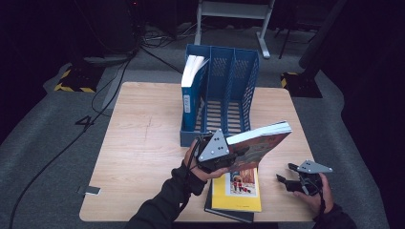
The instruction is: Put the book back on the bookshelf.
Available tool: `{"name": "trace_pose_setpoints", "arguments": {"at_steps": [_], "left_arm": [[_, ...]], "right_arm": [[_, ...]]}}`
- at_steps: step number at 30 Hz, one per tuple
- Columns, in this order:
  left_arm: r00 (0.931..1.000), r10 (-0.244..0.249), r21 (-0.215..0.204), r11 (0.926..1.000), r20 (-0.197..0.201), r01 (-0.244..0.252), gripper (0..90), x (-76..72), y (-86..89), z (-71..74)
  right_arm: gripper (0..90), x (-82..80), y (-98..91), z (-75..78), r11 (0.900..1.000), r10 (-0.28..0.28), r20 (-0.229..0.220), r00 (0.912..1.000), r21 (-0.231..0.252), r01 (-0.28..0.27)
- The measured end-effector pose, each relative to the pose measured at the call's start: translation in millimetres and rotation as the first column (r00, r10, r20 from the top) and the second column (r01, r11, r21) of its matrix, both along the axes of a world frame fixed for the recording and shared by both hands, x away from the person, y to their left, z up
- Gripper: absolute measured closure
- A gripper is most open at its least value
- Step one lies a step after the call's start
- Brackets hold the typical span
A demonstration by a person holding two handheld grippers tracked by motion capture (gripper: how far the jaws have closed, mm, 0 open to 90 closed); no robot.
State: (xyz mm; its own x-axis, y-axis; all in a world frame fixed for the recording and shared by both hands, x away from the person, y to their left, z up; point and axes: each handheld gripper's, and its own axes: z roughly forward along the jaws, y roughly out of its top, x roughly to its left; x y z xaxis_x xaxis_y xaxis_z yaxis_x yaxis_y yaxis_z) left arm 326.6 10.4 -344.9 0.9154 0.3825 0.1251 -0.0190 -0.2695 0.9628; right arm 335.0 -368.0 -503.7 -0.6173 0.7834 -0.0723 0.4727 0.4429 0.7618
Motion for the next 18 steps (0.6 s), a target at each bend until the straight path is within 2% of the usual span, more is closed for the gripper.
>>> {"name": "trace_pose_setpoints", "arguments": {"at_steps": [8, 18], "left_arm": [[0.998, 0.062, -0.027, 0.9977, -0.005, -0.062, 74.1, 8.4, 11.1, 3.0], [0.9908, 0.135, -0.074, 0.988, -0.005, -0.135, 74.2, 17.3, 29.4, 13.4]], "right_arm": [[28.9, 0.6, -0.3, -0.1, 1.0, -0.001, -0.004, 1.0, 0.003, 0.001], [28.8, 0.7, -0.3, -0.1, 1.0, -0.003, -0.01, 0.9999, 0.007, 0.003]]}}
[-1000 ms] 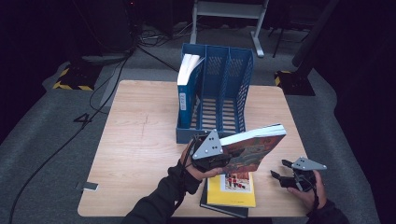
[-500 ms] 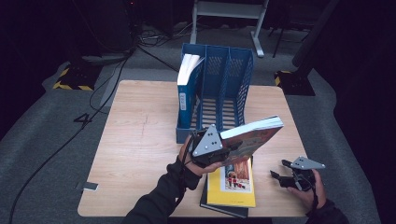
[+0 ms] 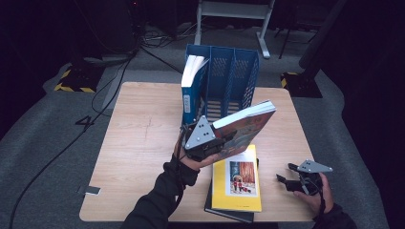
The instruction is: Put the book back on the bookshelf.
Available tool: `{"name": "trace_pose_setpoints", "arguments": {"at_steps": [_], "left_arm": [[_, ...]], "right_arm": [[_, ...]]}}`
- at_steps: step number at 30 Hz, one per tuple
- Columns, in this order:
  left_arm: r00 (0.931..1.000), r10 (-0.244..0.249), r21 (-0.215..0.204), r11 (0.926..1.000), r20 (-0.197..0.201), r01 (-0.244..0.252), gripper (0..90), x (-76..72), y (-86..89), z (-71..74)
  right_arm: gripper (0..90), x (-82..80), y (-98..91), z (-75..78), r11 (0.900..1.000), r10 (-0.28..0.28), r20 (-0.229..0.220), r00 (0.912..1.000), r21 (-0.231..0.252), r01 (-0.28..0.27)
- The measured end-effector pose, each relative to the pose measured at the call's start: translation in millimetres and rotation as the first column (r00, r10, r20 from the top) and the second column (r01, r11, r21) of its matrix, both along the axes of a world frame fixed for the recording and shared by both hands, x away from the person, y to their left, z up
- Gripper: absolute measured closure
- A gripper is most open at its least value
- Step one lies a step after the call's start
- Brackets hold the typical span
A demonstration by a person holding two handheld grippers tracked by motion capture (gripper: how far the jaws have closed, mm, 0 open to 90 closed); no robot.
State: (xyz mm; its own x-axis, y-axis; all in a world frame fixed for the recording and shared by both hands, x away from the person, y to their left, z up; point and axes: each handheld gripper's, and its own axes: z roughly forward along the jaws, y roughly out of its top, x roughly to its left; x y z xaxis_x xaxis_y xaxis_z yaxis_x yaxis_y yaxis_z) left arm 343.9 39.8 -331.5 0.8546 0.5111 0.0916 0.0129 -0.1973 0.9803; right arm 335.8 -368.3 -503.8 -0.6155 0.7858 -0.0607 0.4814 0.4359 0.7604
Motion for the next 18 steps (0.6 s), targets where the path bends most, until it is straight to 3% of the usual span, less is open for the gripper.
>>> {"name": "trace_pose_setpoints", "arguments": {"at_steps": [9, 14, 18], "left_arm": [[0.995, 0.1, -0.036, 0.9943, 0.003, -0.1, 74.2, 11.4, 22.7, 7.8], [0.987, 0.16, -0.051, 0.9859, 0.012, -0.159, 74.2, 17.1, 33.4, 12.0], [0.9765, 0.215, -0.05, 0.9756, 0.018, -0.214, 74.2, 21.3, 39.4, 14.4]], "right_arm": [[28.9, 0.0, 0.2, 0.0, 1.0, 0.002, 0.001, 1.0, -0.002, -0.002], [28.8, 0.2, 0.5, 0.0, 1.0, 0.002, 0.001, 1.0, -0.003, -0.002], [28.7, 0.3, 0.5, 0.0, 1.0, 0.001, 0.0, 1.0, -0.001, -0.001]]}}
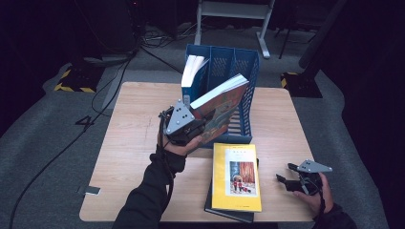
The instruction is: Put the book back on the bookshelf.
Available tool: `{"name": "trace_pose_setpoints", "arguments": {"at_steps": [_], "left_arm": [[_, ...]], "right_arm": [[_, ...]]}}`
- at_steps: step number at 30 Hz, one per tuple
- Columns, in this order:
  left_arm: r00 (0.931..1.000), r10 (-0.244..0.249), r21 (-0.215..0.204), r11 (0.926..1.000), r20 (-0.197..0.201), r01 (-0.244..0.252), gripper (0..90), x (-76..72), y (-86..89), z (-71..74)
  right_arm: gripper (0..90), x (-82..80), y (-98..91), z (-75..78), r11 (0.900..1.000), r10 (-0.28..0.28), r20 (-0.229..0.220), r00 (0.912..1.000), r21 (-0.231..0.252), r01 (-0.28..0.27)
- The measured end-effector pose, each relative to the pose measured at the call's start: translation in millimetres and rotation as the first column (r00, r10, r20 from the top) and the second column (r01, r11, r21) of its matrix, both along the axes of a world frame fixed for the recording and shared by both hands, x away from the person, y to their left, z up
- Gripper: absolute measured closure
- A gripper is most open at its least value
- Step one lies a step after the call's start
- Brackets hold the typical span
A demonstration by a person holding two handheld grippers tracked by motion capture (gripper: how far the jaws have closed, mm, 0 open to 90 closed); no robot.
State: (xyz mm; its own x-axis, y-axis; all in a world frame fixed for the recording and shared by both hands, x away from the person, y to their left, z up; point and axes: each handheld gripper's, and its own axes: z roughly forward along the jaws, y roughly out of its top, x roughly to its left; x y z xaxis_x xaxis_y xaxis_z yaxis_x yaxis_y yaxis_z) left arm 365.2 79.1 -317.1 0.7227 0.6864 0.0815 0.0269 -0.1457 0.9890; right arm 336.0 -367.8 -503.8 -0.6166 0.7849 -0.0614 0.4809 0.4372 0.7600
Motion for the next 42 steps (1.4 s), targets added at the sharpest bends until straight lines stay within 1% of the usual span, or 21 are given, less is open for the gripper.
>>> {"name": "trace_pose_setpoints", "arguments": {"at_steps": [4, 9, 12, 17, 21, 22, 26, 28, 30, 34, 36, 38, 39, 42], "left_arm": [[0.9995, 0.03, -0.023, 0.9993, -0.014, -0.03, 74.2, 6.8, 5.1, 3.2], [0.9977, 0.065, -0.025, 0.9975, -0.021, -0.065, 74.2, 15.5, 1.3, 8.1], [0.9956, 0.086, -0.037, 0.9955, -0.037, -0.087, 74.2, 20.9, -1.2, 10.1], [0.99, 0.13, -0.019, 0.9912, -0.055, -0.131, 74.2, 32.0, -11.8, 11.1], [0.9831, 0.169, -0.012, 0.9853, -0.07, -0.171, 74.2, 42.2, -22.2, 10.9], [0.9809, 0.181, -0.008, 0.9832, -0.071, -0.182, 74.2, 44.9, -25.7, 11.1], [0.9759, 0.206, 0.006, 0.9785, -0.071, -0.206, 74.2, 53.4, -34.7, 11.4], [0.9738, 0.216, 0.024, 0.9765, -0.073, -0.214, 74.2, 59.0, -38.4, 10.9], [0.9701, 0.229, 0.036, 0.9732, -0.079, -0.227, 74.2, 65.8, -42.2, 10.5], [0.9564, 0.279, 0.032, 0.9601, -0.085, -0.278, 74.2, 76.9, -48.5, 8.1], [0.9499, 0.299, 0.039, 0.9541, -0.089, -0.297, 74.2, 82.6, -50.9, 6.5], [0.9457, 0.312, 0.046, 0.9501, -0.093, -0.308, 74.2, 87.7, -53.0, 5.7], [0.9425, 0.321, 0.051, 0.9468, -0.092, -0.318, 74.2, 90.9, -54.2, 5.3], [0.9366, 0.338, 0.049, 0.941, -0.092, -0.335, 74.2, 98.8, -56.6, 4.0]], "right_arm": [[28.7, 0.0, 0.0, 0.1, 1.0, 0.0, 0.0, 1.0, -0.001, 0.0], [28.7, 0.0, 0.1, 0.1, 1.0, 0.002, 0.001, 1.0, -0.002, -0.002], [28.9, 0.0, 0.1, 0.0, 1.0, 0.003, 0.002, 1.0, -0.003, -0.003], [28.9, 0.0, 0.1, 0.0, 1.0, 0.008, 0.003, 1.0, -0.002, -0.008], [28.9, -0.3, 0.2, 0.1, 0.9999, 0.01, 0.004, 0.9999, -0.004, -0.01], [28.9, -0.4, 0.2, 0.1, 0.9999, 0.01, 0.004, 0.9999, -0.005, -0.01], [28.9, -0.5, 0.4, 0.0, 0.9999, 0.012, 0.007, 0.9999, -0.006, -0.012], [28.7, -0.6, 0.5, 0.0, 0.9999, 0.012, 0.01, 0.9999, -0.007, -0.012], [28.8, -1.1, 1.1, 0.0, 0.9999, 0.01, 0.012, 0.9999, -0.008, -0.009], [29.1, -1.4, 1.1, 0.0, 0.9999, 0.012, 0.015, 0.9998, -0.009, -0.012], [29.3, -1.7, 1.2, 0.0, 0.9998, 0.013, 0.018, 0.9998, -0.012, -0.013], [29.4, -2.3, 1.6, 0.2, 0.9998, 0.014, 0.018, 0.9997, -0.015, -0.014], [29.4, -2.3, 1.6, 0.1, 0.9998, 0.015, 0.019, 0.9997, -0.016, -0.015], [29.4, -2.2, 1.6, 0.1, 0.9998, 0.015, 0.018, 0.9997, -0.015, -0.014]]}}
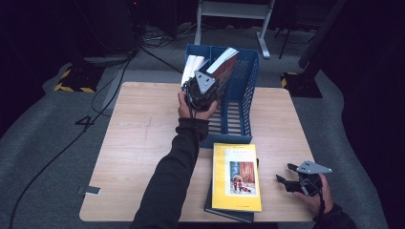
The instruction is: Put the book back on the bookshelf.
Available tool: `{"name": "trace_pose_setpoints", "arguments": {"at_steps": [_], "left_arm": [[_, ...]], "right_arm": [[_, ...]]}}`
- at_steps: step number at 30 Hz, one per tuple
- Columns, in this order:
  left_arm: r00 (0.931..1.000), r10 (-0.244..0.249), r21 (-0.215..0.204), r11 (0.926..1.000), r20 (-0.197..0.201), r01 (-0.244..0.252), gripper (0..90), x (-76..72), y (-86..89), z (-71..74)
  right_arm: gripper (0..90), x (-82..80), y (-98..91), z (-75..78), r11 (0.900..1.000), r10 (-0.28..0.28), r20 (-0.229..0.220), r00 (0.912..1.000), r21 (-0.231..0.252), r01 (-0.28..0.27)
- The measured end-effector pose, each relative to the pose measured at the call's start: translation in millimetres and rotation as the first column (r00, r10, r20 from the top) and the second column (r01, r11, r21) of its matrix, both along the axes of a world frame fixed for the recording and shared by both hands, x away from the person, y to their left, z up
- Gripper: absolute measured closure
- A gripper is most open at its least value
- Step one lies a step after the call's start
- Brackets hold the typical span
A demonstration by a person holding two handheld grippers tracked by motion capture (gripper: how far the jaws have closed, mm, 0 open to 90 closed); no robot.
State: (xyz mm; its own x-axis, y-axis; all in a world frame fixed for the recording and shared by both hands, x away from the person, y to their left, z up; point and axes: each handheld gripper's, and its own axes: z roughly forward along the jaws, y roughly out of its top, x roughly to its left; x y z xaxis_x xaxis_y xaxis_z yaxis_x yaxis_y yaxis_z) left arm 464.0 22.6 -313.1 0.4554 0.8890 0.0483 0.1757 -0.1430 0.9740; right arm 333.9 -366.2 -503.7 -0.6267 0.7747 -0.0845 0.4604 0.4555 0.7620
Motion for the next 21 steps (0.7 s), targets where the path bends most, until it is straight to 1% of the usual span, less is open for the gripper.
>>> {"name": "trace_pose_setpoints", "arguments": {"at_steps": [2, 4, 9, 11, 12, 14, 16, 18, 19, 21], "left_arm": [[0.9998, 0.018, 0.001, 0.9998, -0.005, -0.018, 74.2, 5.7, -2.0, -0.7], [0.9995, 0.029, -0.014, 0.9995, -0.009, -0.029, 74.2, 11.0, -3.0, -2.0], [0.9988, 0.045, -0.034, 0.9984, -0.021, -0.046, 74.2, 21.4, -8.5, -5.8], [0.9984, 0.052, -0.026, 0.9983, -0.022, -0.052, 74.2, 24.1, -12.8, -7.3], [0.9983, 0.055, -0.033, 0.9979, -0.02, -0.056, 74.2, 25.1, -14.8, -8.1], [0.998, 0.059, -0.027, 0.9979, -0.022, -0.059, 74.2, 27.4, -18.6, -9.3], [0.9977, 0.066, -0.03, 0.9973, -0.02, -0.066, 74.1, 29.4, -21.8, -10.5], [0.9964, 0.083, -0.034, 0.9959, -0.019, -0.083, 74.1, 31.7, -25.6, -12.0], [0.9964, 0.084, -0.028, 0.9961, -0.015, -0.084, 74.1, 32.7, -27.2, -12.7], [0.9961, 0.088, -0.031, 0.9956, -0.008, -0.088, 74.1, 34.2, -29.6, -14.9]], "right_arm": [[29.4, 0.1, 0.0, 0.0, 1.0, 0.001, 0.0, 1.0, 0.0, -0.001], [29.4, 0.4, 0.0, 0.0, 1.0, 0.002, 0.0, 1.0, -0.001, -0.002], [29.5, 0.2, 0.1, 0.0, 1.0, 0.003, 0.001, 1.0, -0.001, -0.003], [29.5, 0.2, 0.2, 0.0, 1.0, 0.004, 0.001, 1.0, -0.001, -0.004], [29.5, 0.2, 0.2, 0.0, 1.0, 0.004, 0.002, 1.0, -0.002, -0.004], [29.5, 0.1, 0.3, 0.0, 1.0, 0.004, 0.003, 1.0, -0.002, -0.004], [29.6, 0.1, 0.3, 0.0, 1.0, 0.006, 0.005, 1.0, -0.003, -0.006], [29.6, 0.1, 0.5, 0.0, 1.0, 0.008, 0.004, 1.0, -0.003, -0.008], [29.6, 0.1, 0.7, 0.0, 1.0, 0.009, 0.004, 0.9999, -0.003, -0.009], [29.6, 0.2, 0.7, 0.0, 0.9999, 0.011, 0.007, 0.9999, -0.005, -0.011]]}}
